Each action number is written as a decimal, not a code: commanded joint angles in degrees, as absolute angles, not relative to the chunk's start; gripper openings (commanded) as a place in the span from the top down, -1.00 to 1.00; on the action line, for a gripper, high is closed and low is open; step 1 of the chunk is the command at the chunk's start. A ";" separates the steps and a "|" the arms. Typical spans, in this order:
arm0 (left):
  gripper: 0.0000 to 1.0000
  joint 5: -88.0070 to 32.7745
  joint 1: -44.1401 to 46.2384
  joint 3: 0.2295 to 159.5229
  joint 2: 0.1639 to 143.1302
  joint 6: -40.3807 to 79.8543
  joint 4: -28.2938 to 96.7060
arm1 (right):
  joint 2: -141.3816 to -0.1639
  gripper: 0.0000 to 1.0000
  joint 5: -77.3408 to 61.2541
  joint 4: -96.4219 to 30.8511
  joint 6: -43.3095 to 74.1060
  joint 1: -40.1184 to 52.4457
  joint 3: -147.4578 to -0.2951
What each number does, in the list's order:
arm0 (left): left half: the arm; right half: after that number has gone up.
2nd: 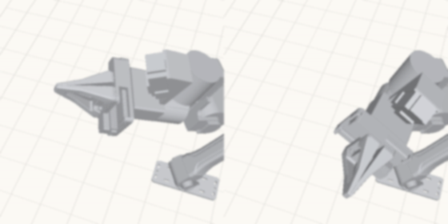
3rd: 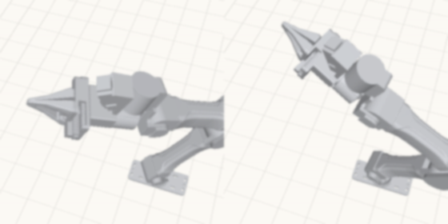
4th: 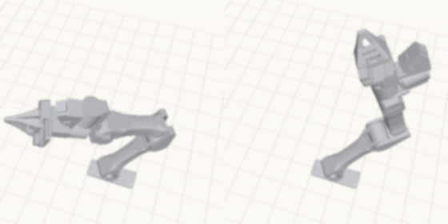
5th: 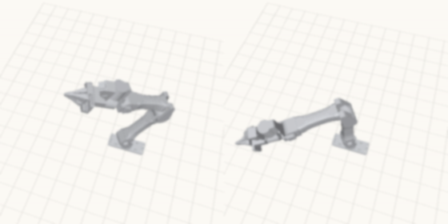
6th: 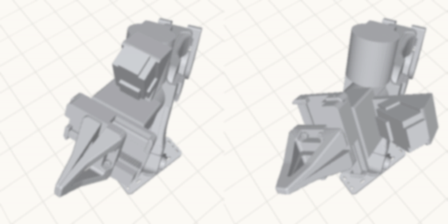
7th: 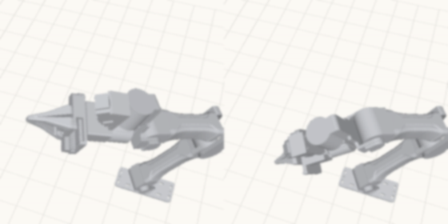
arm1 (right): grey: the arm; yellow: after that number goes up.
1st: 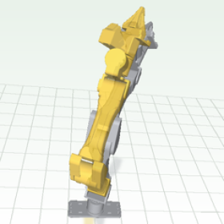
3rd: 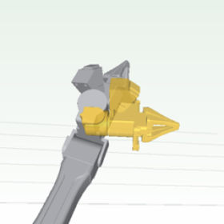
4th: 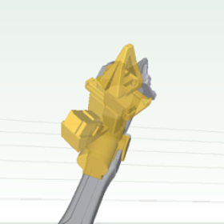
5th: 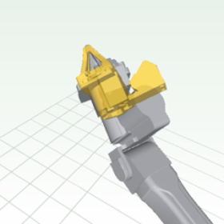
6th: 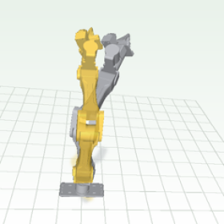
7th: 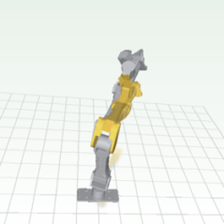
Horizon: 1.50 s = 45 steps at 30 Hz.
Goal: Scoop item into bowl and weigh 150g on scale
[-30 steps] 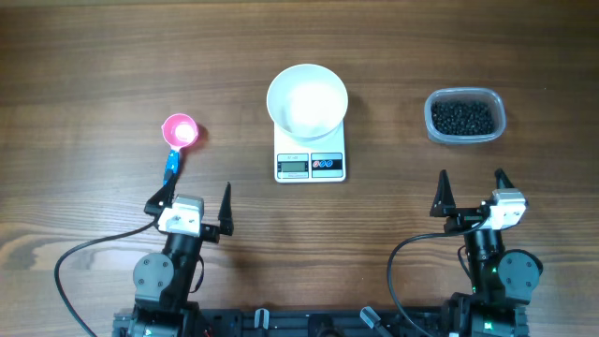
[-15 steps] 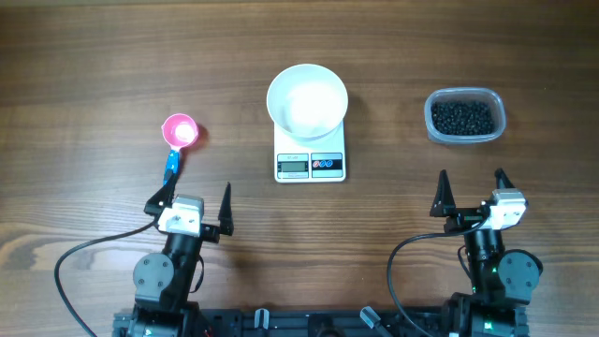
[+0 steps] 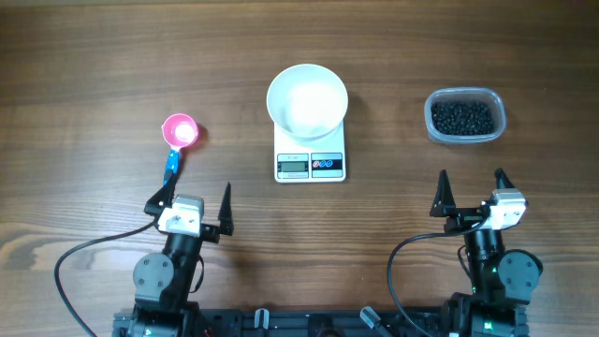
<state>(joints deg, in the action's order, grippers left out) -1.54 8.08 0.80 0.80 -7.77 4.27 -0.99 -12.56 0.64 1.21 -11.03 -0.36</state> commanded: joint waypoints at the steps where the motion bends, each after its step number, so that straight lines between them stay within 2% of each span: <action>1: -1.00 -1.63 7.60 0.32 0.16 -7.01 4.32 | -0.43 -0.99 -11.64 0.84 1.08 -10.79 -0.30; 45: -1.00 -1.19 7.60 0.32 3.11 -7.22 4.27 | -0.43 -0.99 -11.64 0.84 1.08 -10.79 -0.30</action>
